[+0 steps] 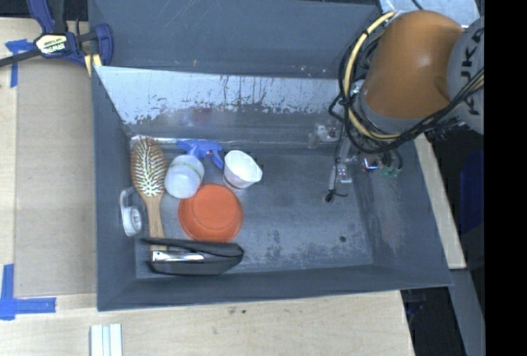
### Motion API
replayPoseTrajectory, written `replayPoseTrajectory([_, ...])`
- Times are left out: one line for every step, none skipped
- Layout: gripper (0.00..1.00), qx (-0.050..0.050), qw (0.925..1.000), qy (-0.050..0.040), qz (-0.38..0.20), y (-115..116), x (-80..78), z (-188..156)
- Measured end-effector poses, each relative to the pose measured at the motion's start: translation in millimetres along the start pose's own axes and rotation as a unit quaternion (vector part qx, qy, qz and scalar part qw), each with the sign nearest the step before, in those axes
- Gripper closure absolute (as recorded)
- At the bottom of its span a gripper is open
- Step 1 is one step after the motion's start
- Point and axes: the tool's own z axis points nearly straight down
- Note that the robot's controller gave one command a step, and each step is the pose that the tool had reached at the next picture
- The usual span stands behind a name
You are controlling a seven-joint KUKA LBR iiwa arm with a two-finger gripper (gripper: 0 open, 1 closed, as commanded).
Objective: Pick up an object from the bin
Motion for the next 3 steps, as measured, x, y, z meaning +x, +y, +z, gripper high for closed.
replayPoseTrajectory([0.00, 0.000, 1.0000, 0.0000, 0.000, 0.0, 0.0, 0.0])
replayPoseTrajectory([0.00, 0.000, 0.9999, -0.0041, 0.010, -3.9, -37.7, -14.3])
replayPoseTrajectory([0.00, -0.001, 0.9999, 0.0067, 0.008, 18.7, 28.5, 69.3])
